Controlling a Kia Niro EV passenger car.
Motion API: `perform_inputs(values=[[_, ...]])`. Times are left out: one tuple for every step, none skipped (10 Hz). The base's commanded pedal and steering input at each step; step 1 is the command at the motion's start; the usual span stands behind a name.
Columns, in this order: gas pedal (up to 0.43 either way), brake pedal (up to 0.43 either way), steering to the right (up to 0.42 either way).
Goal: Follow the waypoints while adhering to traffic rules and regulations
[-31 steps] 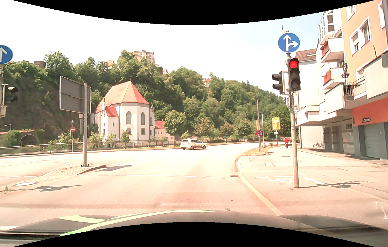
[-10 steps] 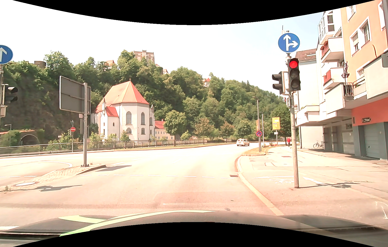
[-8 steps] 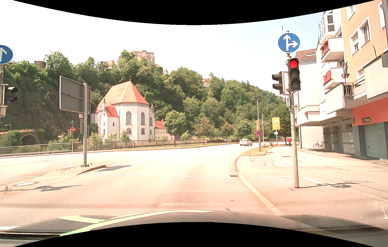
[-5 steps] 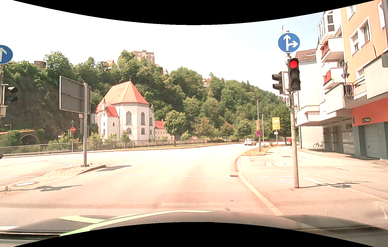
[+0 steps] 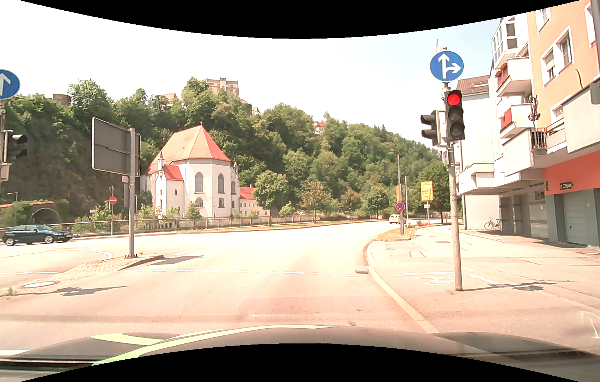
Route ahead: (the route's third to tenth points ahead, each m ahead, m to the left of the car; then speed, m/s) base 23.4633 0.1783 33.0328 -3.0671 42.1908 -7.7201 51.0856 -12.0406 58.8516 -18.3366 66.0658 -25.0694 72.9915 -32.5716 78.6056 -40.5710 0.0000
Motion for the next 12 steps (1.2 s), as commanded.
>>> perform_inputs(values=[[0.000, 0.335, 0.040], [0.000, 0.335, 0.040], [0.000, 0.335, 0.040], [0.000, 0.335, 0.040], [0.000, 0.335, 0.040], [0.000, 0.335, 0.040], [0.000, 0.335, 0.040], [0.000, 0.335, 0.040], [0.000, 0.335, 0.041], [0.000, 0.335, 0.040], [0.000, 0.335, 0.040], [0.000, 0.335, 0.041]])
